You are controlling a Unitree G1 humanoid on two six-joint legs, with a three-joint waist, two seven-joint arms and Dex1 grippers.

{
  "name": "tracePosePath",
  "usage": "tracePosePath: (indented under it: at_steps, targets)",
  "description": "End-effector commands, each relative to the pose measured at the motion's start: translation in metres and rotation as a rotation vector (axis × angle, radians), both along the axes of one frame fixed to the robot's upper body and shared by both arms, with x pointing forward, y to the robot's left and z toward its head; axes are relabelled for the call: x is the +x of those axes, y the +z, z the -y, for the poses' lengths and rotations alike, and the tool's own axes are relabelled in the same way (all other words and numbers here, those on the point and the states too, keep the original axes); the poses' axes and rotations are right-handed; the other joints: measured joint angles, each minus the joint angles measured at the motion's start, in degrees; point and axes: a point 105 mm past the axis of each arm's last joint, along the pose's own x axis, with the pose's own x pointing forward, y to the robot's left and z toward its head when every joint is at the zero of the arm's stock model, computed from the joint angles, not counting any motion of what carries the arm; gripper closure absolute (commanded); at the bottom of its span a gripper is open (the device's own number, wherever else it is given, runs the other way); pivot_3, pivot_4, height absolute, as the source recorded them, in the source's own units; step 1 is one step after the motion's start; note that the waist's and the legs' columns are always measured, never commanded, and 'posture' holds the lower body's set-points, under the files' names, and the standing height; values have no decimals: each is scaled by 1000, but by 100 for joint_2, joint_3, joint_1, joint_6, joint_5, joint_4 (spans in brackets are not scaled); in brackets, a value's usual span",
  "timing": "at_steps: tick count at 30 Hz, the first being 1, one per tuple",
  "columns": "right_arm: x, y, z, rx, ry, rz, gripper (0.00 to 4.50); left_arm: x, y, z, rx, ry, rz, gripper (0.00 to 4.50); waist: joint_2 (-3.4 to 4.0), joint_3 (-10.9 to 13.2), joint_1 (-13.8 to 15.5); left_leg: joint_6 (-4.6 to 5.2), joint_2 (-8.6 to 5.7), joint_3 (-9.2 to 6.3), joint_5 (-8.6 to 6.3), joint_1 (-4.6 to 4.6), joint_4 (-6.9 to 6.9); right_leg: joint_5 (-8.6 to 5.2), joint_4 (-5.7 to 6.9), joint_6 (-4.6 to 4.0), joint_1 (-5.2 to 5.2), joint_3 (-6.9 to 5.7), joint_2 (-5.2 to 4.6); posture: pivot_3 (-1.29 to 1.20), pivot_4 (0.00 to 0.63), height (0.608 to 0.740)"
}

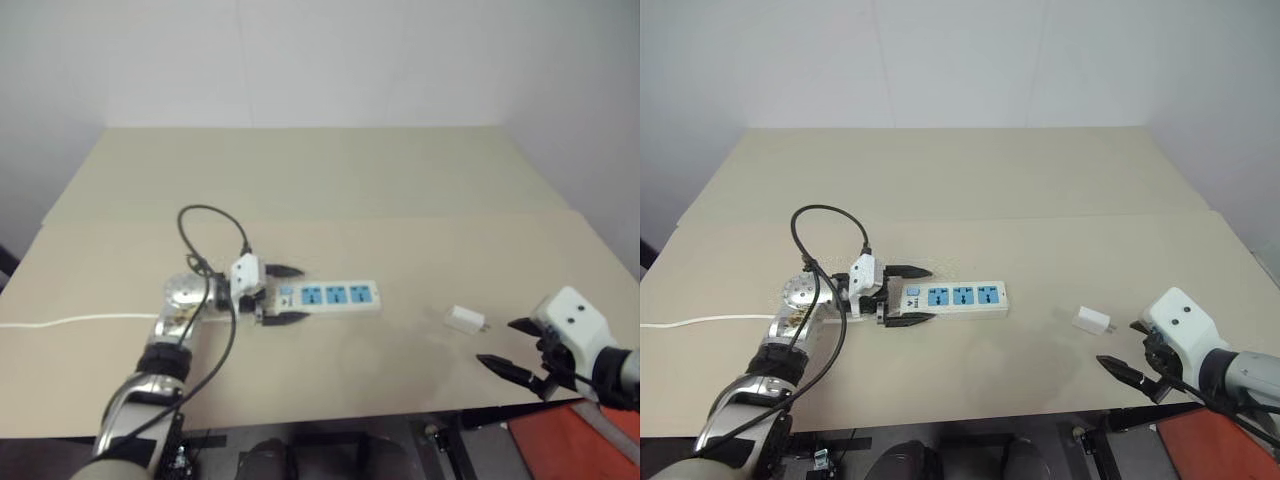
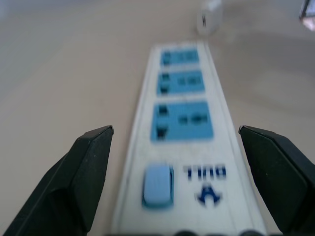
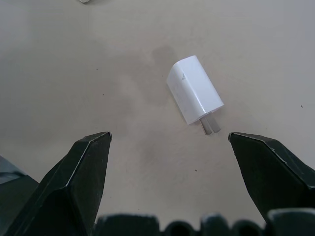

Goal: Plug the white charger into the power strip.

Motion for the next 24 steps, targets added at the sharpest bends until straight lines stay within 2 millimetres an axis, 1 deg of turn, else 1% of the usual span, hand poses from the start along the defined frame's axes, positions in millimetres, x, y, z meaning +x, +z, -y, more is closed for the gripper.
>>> tracePosePath:
  at_steps: [1,6,11,17,24]
  targets:
    - [3,9,0,-18,19,47,0,-3,5,-14,-89,1,5,48,0,0,-7,0,0,0,0,2,0,0,0,0,1,0,0,0,150,740]
    - [5,14,2,-28,32,48,0,-3,-2,-25,-121,-6,-42,48,0,0,-7,1,-1,2,-1,4,0,0,0,0,2,1,0,0,150,740]
    - [5,17,6,-43,36,40,0,-3,-15,-28,-106,-43,-101,48,0,0,11,3,-2,2,-2,1,0,0,-2,0,2,0,0,0,150,740]
    - [1,17,7,-53,42,24,0,6,-12,-23,-119,-45,-119,48,-1,0,11,13,-2,2,-7,0,0,0,-2,0,3,-1,0,0,150,740]
    - [-1,19,8,-57,32,24,0,9,-14,-15,-54,-81,-155,48,-1,0,3,15,-2,2,-8,-1,1,0,-2,1,2,-1,0,0,150,740]
